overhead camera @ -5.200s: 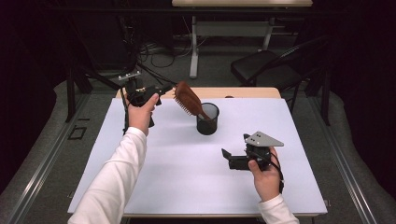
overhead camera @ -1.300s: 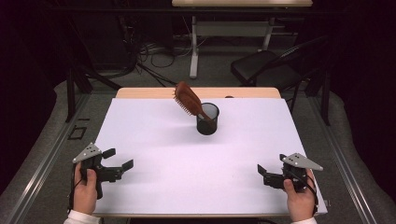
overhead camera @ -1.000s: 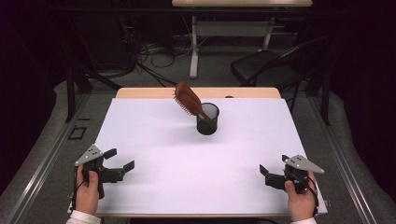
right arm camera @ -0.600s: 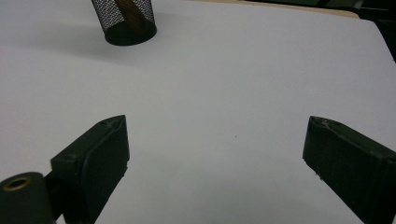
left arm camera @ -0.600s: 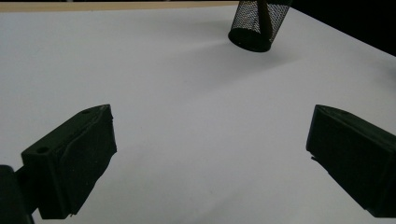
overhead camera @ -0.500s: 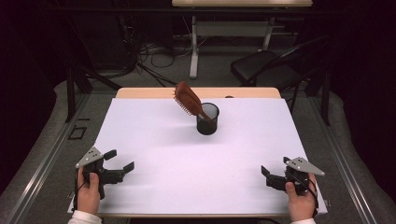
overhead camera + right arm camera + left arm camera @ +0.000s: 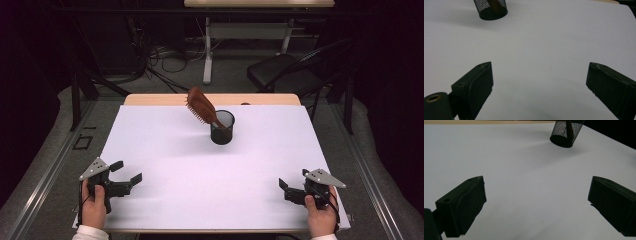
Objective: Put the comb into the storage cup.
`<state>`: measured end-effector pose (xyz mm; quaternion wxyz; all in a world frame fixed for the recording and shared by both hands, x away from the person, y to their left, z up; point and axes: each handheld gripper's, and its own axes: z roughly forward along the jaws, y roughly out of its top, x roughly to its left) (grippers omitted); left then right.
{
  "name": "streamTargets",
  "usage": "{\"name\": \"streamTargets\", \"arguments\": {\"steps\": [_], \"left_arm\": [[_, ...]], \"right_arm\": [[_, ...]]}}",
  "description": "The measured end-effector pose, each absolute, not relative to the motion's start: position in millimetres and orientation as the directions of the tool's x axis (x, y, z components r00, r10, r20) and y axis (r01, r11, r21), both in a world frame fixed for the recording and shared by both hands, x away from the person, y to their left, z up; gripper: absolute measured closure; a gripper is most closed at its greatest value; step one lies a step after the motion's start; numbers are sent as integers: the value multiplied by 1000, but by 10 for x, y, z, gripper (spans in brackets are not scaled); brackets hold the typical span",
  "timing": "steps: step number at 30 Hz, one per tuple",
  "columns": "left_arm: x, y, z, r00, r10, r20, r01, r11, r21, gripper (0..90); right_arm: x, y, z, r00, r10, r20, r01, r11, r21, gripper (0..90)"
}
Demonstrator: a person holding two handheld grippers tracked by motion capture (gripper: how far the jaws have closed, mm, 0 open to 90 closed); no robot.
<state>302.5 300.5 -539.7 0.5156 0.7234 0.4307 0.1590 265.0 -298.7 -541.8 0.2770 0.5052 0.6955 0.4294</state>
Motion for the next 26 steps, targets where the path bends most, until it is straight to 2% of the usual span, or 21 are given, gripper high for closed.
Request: {"name": "streamTargets", "arguments": {"steps": [26], "left_arm": [[3038, 3006, -5410, 580, 785, -217, 464, -99, 880, 15]], "right_arm": [[2653, -2995, -5443, -335, 941, 55, 472, 117, 874, 72]]}}
